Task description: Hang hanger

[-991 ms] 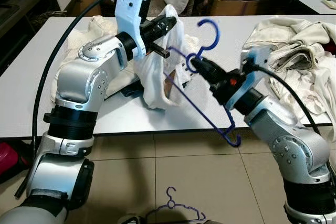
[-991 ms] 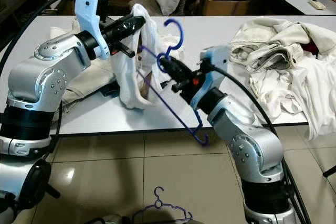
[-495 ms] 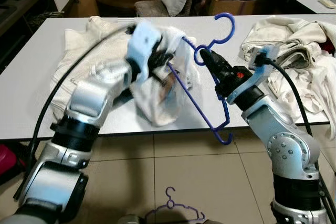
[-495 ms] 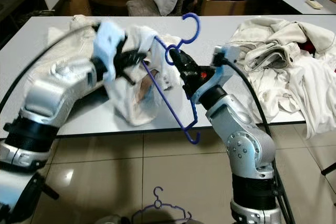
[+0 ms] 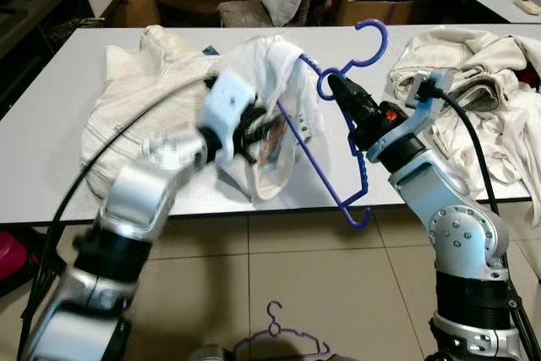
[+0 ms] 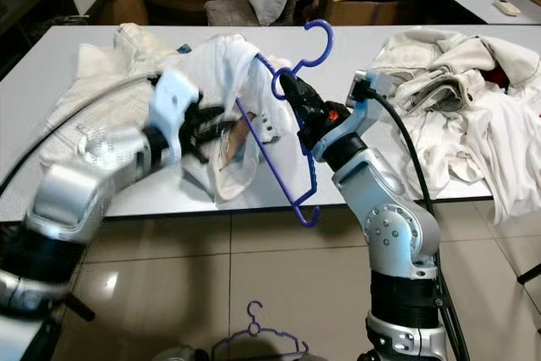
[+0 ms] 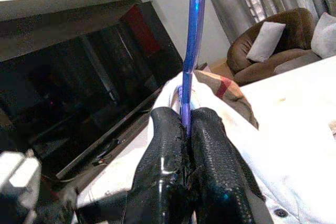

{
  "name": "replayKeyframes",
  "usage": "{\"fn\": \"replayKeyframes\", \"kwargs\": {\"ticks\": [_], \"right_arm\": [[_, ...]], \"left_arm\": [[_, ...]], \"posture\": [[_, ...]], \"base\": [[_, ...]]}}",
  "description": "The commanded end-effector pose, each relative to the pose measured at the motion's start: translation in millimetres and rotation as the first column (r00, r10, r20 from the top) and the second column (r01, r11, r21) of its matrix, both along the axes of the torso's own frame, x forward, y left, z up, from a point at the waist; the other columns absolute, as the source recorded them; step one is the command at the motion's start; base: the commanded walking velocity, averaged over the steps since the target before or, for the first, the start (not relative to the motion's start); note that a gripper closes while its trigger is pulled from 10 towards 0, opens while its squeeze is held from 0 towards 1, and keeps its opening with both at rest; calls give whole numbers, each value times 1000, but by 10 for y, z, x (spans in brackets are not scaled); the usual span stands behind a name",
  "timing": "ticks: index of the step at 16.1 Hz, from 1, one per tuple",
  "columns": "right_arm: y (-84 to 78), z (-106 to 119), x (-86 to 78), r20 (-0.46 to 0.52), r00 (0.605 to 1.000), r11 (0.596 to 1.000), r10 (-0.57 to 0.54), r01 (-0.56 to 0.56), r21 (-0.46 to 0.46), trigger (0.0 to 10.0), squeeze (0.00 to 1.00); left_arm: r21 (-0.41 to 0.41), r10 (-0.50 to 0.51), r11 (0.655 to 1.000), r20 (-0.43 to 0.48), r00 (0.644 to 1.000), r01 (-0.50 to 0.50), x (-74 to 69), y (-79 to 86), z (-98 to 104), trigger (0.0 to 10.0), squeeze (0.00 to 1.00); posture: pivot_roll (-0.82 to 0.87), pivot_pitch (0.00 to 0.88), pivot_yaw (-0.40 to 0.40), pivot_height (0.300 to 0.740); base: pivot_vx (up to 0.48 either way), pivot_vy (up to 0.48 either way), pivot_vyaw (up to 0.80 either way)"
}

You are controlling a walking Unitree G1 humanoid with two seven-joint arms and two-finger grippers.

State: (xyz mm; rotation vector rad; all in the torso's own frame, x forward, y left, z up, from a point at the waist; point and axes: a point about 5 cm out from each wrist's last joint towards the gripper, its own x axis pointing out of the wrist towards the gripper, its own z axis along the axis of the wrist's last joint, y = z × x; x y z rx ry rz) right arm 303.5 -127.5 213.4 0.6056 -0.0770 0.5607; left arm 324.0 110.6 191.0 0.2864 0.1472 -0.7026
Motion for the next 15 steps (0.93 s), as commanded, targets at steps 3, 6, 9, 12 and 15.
{"fn": "replayKeyframes", "kwargs": {"ticks": [3,6,9,12,15], "right_arm": [[20,42,15,4,1000,1000,12,-12,18,10000,0],[36,73,10,15,1000,1000,21,-22,19,10000,0],[35,78,4,18,1000,1000,20,-20,20,10000,0],[30,75,5,17,1000,1000,18,-18,19,10000,0],[24,70,18,14,1000,1000,14,-14,19,10000,0]], "left_arm": [[75,109,991,-9,994,-108,-6,0,-188,10000,635],[47,261,965,-39,965,-259,85,37,-340,10000,75],[1,299,954,-36,954,-299,120,47,-343,0,0],[-18,308,951,-29,951,-309,137,81,-333,0,0],[-49,289,955,-47,956,-291,123,85,-334,0,0]], "posture": [[-133,0,-22,740],[-140,0,-18,740],[-144,0,-14,740],[-141,0,-16,740],[-138,0,-18,740]], "base": [[0,0,0],[0,0,0],[0,0,0],[0,0,0],[0,0,0]]}}
